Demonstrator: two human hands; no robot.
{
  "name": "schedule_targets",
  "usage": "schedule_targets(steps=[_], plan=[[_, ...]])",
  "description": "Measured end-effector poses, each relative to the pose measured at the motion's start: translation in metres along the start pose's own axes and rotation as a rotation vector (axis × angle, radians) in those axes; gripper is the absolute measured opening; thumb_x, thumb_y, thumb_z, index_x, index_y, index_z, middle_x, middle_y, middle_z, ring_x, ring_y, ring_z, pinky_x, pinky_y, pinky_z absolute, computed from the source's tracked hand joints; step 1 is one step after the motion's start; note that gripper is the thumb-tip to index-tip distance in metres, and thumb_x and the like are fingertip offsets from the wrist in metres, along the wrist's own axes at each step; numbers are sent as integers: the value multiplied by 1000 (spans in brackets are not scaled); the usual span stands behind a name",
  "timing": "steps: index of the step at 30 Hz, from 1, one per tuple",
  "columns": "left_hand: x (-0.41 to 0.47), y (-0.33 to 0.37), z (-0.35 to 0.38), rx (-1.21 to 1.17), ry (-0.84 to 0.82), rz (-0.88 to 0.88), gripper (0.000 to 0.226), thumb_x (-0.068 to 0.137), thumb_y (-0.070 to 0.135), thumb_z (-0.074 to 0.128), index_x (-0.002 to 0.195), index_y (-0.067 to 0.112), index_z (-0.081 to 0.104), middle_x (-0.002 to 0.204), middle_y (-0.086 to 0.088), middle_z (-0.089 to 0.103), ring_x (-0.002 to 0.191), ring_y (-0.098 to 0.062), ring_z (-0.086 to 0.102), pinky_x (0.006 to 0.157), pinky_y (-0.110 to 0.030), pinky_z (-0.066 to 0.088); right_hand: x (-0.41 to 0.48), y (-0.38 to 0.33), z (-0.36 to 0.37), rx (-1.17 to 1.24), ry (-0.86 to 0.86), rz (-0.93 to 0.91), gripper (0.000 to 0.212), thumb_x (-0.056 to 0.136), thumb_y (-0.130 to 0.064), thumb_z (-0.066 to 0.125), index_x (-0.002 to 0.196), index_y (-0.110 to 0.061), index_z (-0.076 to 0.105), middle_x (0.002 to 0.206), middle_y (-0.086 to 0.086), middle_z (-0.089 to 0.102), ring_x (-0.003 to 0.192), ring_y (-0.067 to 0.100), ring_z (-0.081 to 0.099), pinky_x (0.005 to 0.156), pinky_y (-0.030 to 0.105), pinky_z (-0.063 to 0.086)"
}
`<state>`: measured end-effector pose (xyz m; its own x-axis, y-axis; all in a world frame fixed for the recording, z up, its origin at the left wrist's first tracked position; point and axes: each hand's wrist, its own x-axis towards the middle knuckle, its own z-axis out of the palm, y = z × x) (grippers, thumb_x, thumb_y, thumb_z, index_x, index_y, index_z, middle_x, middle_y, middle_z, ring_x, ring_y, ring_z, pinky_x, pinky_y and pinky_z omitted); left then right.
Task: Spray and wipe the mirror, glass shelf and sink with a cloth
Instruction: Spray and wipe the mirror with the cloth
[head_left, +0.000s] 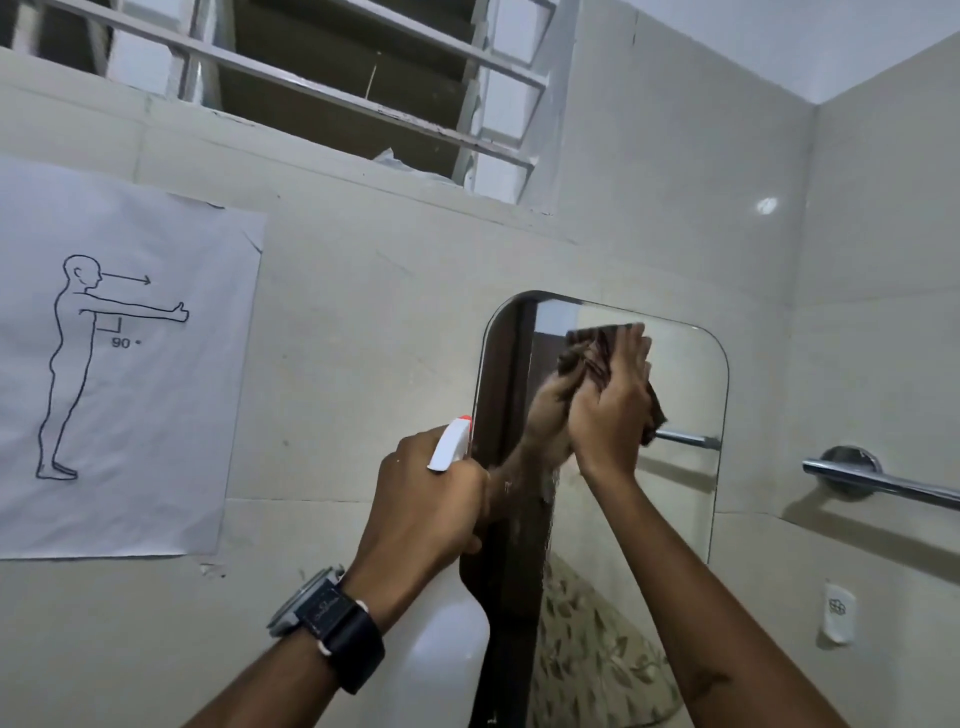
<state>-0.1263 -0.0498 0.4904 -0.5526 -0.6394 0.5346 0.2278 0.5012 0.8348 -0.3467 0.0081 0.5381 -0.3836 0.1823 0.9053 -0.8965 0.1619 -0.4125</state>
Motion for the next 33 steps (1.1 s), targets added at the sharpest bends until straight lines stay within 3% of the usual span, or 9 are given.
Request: schedule_targets(steps=[3, 7, 12, 14, 17, 20, 26, 30, 33], plan=[[2, 3, 4, 19, 3, 22, 27, 67, 9, 51, 86, -8, 61, 82, -31, 66, 49, -30, 68, 54, -62, 58, 6, -28, 13, 23, -138, -181, 77, 84, 11, 43, 158, -8, 32, 168, 6, 23, 159, 21, 11, 128, 26, -1], [6, -6, 9, 3, 90, 31, 12, 82, -3, 58, 90, -9, 63, 82, -32, 65, 62, -47, 67, 48, -62, 56, -28, -3, 0, -27, -294, -433, 82, 73, 9, 42, 154, -4, 39, 166, 7, 29, 158, 20, 14, 130, 43, 11], [7, -9, 4, 39, 81, 44, 19, 82, -5, 57, 98, -5, 67, 82, -29, 68, 52, -40, 67, 51, -61, 57, -6, 4, -5, -2, -102, -123, 80, 81, 14, 41, 157, -10, 35, 168, 1, 24, 158, 14, 11, 129, 44, 11], [9, -8, 5, 45, 80, 37, 19, 79, -7, 58, 96, -6, 66, 84, -29, 68, 55, -42, 67, 49, -57, 57, 6, -23, 6, 10, -149, -136, 81, 79, 8, 39, 157, -12, 35, 168, 1, 24, 158, 15, 10, 130, 39, 7], [12, -9, 9, 35, 72, 57, 13, 81, -4, 55, 91, -4, 63, 82, -29, 66, 62, -48, 66, 46, -55, 56, -8, -36, 10, 8, -347, -403, 83, 73, 3, 39, 155, -7, 39, 167, 5, 28, 158, 19, 12, 130, 41, 9], [12, -12, 10, 16, 82, 49, 11, 84, -3, 56, 90, -3, 65, 82, -28, 66, 53, -39, 63, 47, -56, 58, -30, -4, -5, -48, -411, -597, 79, 74, 3, 40, 152, -3, 43, 165, 8, 33, 157, 22, 20, 128, 48, 17], [11, -8, -1, 16, 26, 51, 45, 62, 13, 53, 98, -9, 65, 81, -26, 70, 70, -43, 70, 52, -60, 59, -13, -10, 5, 19, -119, -172, 81, 75, 7, 39, 154, -8, 41, 166, 4, 29, 158, 14, 13, 130, 43, 11], [9, -5, -3, 3, 26, 52, 39, 66, 11, 52, 98, -7, 63, 80, -25, 70, 64, -40, 69, 53, -62, 59, -27, -21, 7, -68, -374, -550, 86, 71, 11, 46, 155, -4, 37, 167, 10, 28, 158, 25, 15, 129, 46, 13], [5, -8, -6, -44, 14, 31, 47, 58, 14, 50, 98, -7, 62, 83, -31, 67, 56, -35, 63, 56, -64, 58, -56, 11, -14, -132, -516, -740, 71, 79, 1, 44, 151, 0, 43, 164, 12, 32, 156, 27, 22, 129, 45, 16]])
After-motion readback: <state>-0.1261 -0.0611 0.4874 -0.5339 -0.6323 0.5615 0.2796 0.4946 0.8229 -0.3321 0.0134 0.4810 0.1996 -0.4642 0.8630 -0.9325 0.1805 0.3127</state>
